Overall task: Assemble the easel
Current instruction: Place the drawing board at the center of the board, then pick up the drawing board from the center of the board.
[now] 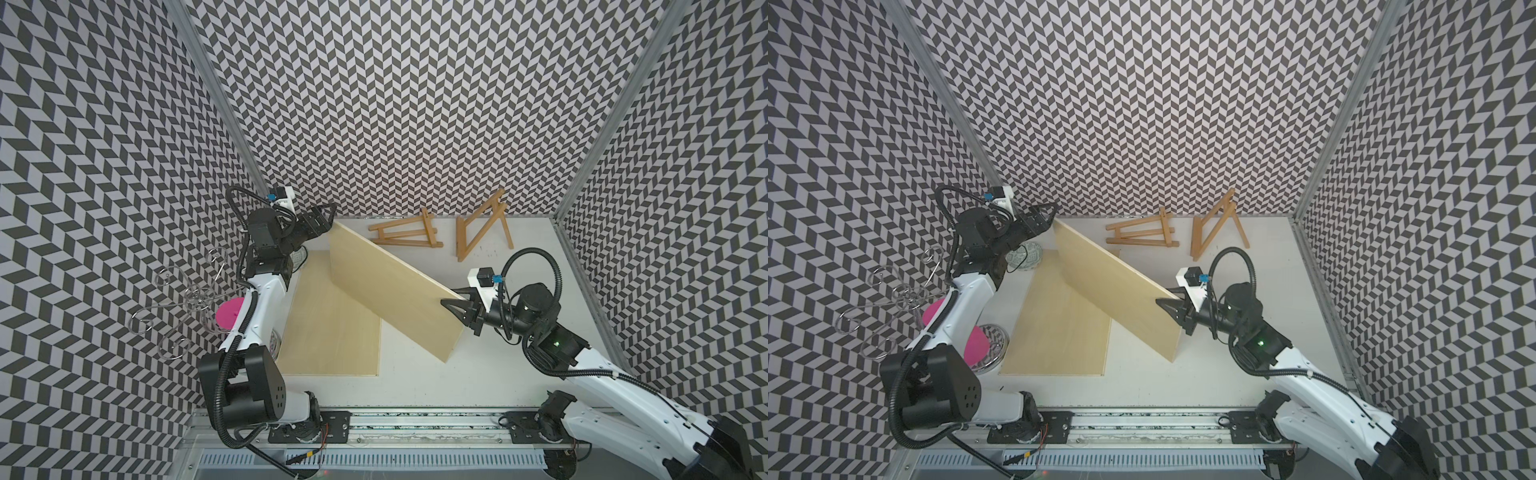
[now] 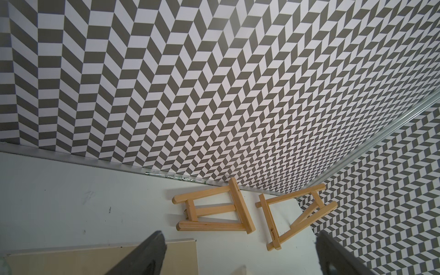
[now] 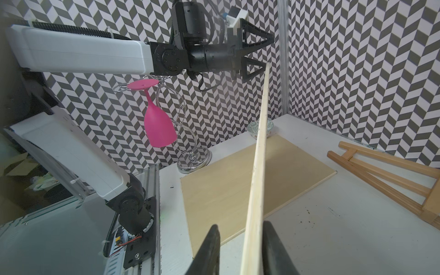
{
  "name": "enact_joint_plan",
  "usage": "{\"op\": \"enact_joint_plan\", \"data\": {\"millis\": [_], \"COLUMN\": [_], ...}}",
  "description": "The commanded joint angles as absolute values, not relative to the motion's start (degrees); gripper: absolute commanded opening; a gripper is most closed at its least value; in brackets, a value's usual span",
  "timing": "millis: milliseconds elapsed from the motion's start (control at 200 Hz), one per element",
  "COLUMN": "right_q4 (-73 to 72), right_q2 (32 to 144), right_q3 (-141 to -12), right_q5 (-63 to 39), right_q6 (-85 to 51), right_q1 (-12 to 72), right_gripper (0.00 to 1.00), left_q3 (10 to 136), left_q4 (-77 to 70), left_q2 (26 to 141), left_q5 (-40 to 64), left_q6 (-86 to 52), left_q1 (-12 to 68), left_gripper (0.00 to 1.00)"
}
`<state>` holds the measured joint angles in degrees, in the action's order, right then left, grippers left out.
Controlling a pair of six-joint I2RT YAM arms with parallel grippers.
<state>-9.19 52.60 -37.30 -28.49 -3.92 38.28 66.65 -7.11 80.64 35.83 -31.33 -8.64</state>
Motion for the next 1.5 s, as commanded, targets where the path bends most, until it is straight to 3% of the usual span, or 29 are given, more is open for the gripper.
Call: {"op": "enact_joint_plan", "data": {"millis": [0, 926, 1267, 1497], "right_q4": [-4.5, 33.0, 43.4, 52.5], "right_q2": [53.3, 74.4, 86.7, 99.6], "right_q3": [-41.2, -76.2, -91.4, -108.5], "right_q5": [-27.1, -10.6, -6.5, 0.2], "right_q6": [-2.8, -0.2, -2.3, -1.9], "right_q1": [39.7, 52.2, 54.4, 56.9], "right_gripper": [0.3, 0.32, 0.33, 0.33], "left_q3": [66.5, 65.2, 62.7, 60.5], "left_q4": [-6.0, -3.3, -3.7, -4.4], "left_q2": [78.6, 73.6, 71.3, 68.8], "left_q5": [35.3, 31.0, 29.8, 28.0], "left_q6": [-30.6, -30.2, -31.6, -33.1], "left_q1": [-8.3, -4.6, -4.2, -3.8], "left_gripper": [0.99, 0.99, 0.99, 0.99]}}
